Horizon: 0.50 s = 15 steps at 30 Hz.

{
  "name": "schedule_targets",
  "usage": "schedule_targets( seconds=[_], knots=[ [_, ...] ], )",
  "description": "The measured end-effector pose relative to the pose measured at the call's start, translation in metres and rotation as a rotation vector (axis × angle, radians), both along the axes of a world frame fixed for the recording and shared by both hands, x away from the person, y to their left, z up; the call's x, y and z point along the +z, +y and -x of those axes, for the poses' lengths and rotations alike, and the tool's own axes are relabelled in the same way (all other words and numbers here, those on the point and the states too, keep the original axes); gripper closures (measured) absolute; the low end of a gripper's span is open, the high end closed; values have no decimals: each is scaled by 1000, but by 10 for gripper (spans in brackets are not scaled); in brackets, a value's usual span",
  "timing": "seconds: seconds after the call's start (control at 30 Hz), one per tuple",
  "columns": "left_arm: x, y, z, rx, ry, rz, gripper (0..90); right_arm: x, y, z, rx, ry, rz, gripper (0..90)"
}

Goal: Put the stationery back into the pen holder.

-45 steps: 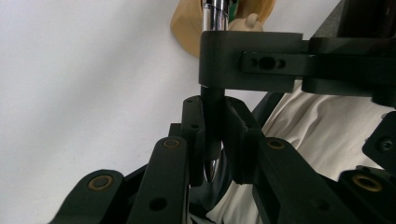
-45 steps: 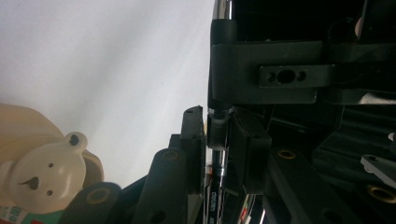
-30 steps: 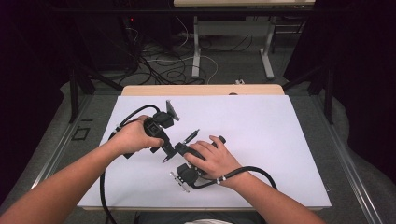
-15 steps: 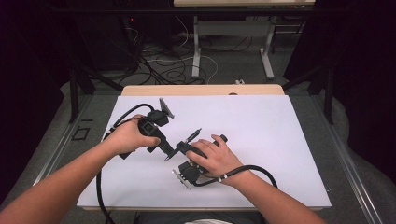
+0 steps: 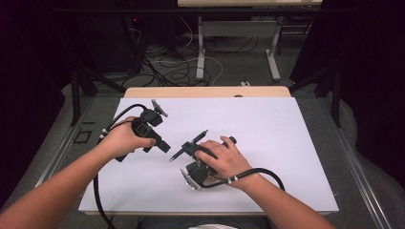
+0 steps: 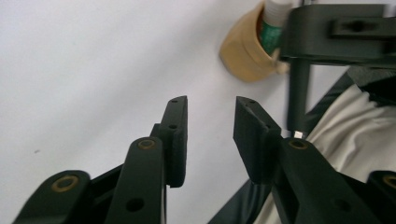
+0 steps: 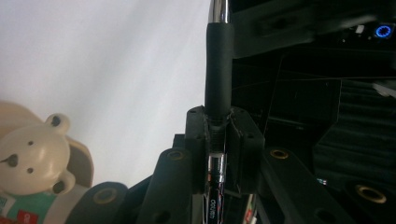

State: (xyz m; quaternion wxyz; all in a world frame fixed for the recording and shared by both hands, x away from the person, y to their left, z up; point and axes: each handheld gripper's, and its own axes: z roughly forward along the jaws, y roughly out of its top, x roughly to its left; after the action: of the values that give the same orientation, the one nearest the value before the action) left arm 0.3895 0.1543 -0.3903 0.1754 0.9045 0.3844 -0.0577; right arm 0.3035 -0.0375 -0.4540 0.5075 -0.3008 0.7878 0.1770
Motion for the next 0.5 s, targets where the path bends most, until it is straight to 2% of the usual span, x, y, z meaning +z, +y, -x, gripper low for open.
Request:
schedule_targets(
  seconds=[0.03, 0.1, 0.3, 0.43, 0.47, 0.5],
  knots=[
    [-1, 0, 1, -9, -40, -4, 638, 2, -1, -1, 4, 15, -27, 795],
    [-3, 2, 1, -24, -123, -3, 556, 4, -4, -2, -2, 56, -76, 795],
    [-9, 6, 0, 10, -181, 7, 488, 8, -12, -5, -13, 123, -189, 795],
    [-15, 6, 1, -6, -230, 6, 446, 12, -17, -6, -31, 191, -265, 795],
    [-16, 6, 2, -2, -236, -2, 432, 12, -19, -6, -31, 198, -301, 795],
    [-18, 5, 2, -1, -240, 1, 427, 14, -20, -7, -31, 213, -305, 795]
  ],
)
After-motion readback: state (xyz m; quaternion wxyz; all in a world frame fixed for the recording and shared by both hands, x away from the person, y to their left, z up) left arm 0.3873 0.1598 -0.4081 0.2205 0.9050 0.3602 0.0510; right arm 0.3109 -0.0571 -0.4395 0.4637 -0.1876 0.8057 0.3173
